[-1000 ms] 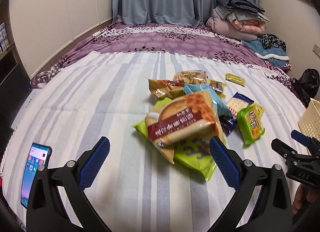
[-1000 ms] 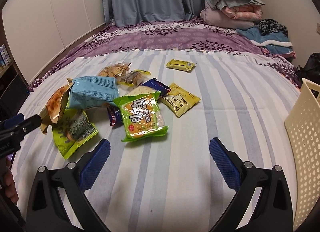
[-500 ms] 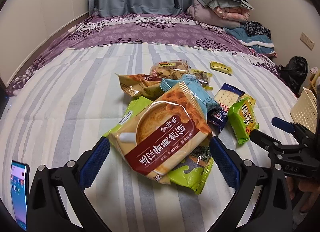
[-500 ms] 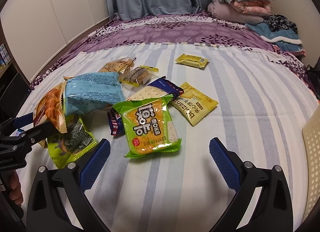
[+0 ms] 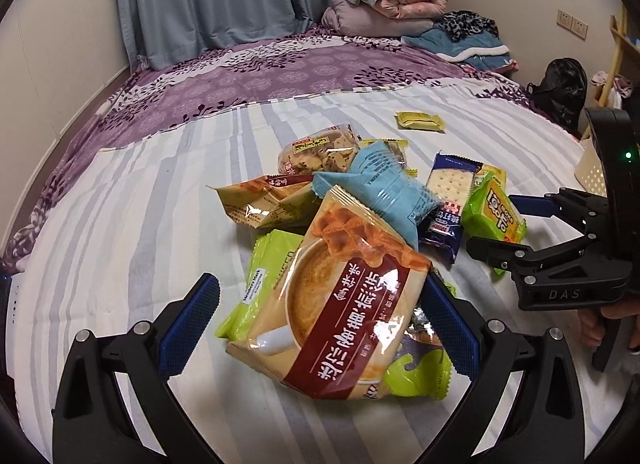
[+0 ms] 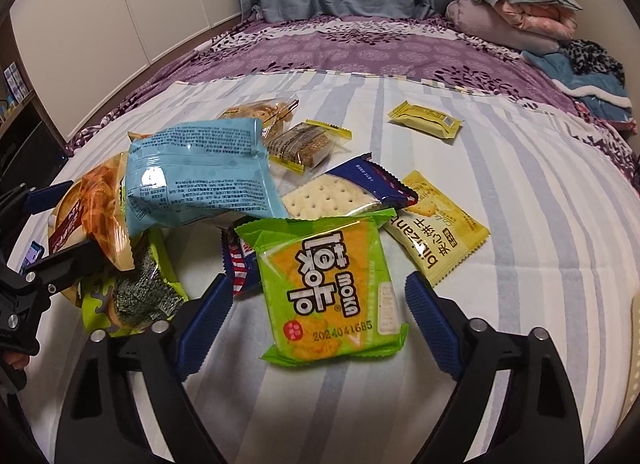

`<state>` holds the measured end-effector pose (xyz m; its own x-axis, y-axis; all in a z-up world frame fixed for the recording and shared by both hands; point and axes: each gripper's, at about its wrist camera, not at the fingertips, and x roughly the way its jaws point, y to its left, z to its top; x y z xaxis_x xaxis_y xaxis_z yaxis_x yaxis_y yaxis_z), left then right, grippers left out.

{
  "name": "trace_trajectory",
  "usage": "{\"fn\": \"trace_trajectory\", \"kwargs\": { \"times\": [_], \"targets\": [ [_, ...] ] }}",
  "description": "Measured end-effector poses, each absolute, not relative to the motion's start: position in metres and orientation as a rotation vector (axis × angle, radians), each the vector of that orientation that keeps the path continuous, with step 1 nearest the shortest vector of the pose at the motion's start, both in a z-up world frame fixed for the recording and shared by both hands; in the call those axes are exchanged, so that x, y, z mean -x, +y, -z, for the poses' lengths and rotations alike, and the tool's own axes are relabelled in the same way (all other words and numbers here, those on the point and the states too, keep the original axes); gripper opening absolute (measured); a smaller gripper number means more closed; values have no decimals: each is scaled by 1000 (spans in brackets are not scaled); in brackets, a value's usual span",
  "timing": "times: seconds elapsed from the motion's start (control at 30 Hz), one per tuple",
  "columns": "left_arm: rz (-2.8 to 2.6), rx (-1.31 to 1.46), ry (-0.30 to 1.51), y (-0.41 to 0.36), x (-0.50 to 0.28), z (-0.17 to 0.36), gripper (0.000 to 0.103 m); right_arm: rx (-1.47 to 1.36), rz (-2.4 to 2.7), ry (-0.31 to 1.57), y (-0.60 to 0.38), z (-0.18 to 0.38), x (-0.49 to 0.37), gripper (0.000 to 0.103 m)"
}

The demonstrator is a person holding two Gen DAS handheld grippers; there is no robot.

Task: Organize snacks
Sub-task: 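Grasp the brown coffee-cake packet with left tool while right tool grasps green cracker packet, then lift both held packets and carry them toward the cream basket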

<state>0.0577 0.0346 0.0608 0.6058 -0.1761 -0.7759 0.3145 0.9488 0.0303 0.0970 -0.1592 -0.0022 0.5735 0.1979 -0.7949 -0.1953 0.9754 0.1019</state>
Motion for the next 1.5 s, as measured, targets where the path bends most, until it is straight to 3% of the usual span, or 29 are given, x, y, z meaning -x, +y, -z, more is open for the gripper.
{"fn": "trace_trajectory", "kwargs": {
  "times": [0.23,0.37,0.67,1.5],
  "targets": [
    [285,-80,893,42,-64,-55,100,-16,-231,939,-161,5,-103,71],
    [283,-66,908,41,-62,-52,72,-12,-230,939,-161,6,-104,65],
    [261,-14,895,47,-54,-58,64,-27,-226,933,-164,5,-100,63],
    [147,36,836,55,-23,-85,61,-92,-228,891,-179,-14,-78,59]
  ]
}}
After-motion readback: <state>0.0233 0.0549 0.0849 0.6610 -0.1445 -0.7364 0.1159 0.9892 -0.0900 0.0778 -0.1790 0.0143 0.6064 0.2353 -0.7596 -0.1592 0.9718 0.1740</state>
